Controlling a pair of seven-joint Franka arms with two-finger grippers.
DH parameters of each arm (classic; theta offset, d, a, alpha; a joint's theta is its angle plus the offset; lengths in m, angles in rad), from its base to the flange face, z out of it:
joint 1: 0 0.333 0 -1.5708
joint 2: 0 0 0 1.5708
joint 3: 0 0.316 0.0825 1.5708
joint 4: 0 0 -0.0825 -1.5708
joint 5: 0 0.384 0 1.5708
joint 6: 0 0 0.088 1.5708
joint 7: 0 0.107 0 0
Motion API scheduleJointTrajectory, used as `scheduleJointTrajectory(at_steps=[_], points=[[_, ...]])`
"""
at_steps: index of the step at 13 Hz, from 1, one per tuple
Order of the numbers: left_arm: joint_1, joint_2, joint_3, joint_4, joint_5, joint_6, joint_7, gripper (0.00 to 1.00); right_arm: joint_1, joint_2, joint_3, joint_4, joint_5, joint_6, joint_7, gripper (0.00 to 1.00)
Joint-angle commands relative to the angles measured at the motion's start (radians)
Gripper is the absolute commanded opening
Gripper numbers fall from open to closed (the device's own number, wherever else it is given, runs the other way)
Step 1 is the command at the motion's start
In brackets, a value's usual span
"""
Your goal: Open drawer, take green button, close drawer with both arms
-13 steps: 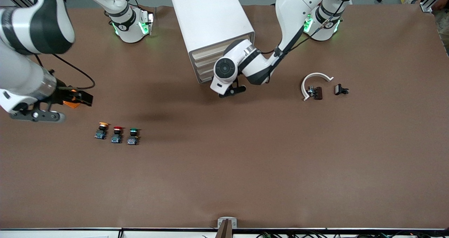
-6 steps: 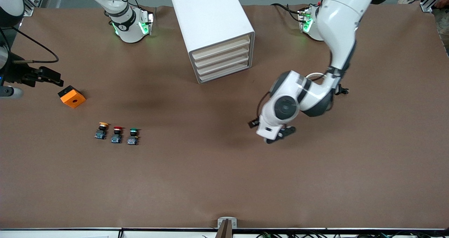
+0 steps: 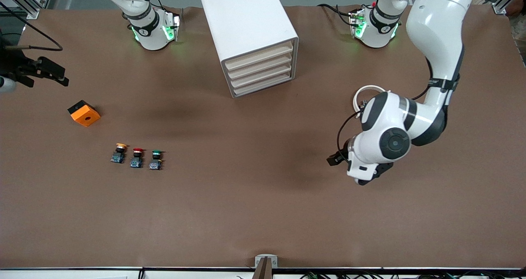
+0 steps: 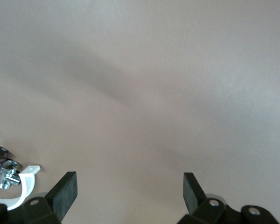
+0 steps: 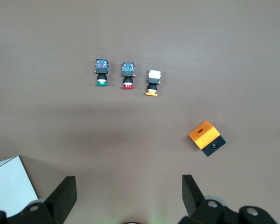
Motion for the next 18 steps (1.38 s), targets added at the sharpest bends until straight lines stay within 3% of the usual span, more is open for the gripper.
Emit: scheduleJointTrajectory(at_steps=[1,7,13,18], points=[[0.070,-0.093,-0.014,-0.007,0.018,-0.028,0.045,1.00,0.006,-0.014,0.007,0.016,0.008,-0.022,0.016,1.00],[0.171,-0.279,-0.014,-0.010,0.019,-0.133,0.131,1.00,0.000,-0.001,-0.001,0.143,-0.006,-0.079,0.013,1.00],[0.228,-0.414,-0.010,-0.013,0.019,-0.262,0.338,1.00,-0.004,0.002,-0.006,0.143,-0.006,-0.073,0.015,1.00],[0.250,-0.467,-0.008,-0.013,0.018,-0.337,0.424,1.00,-0.007,0.013,-0.006,0.160,-0.009,-0.072,0.015,1.00]])
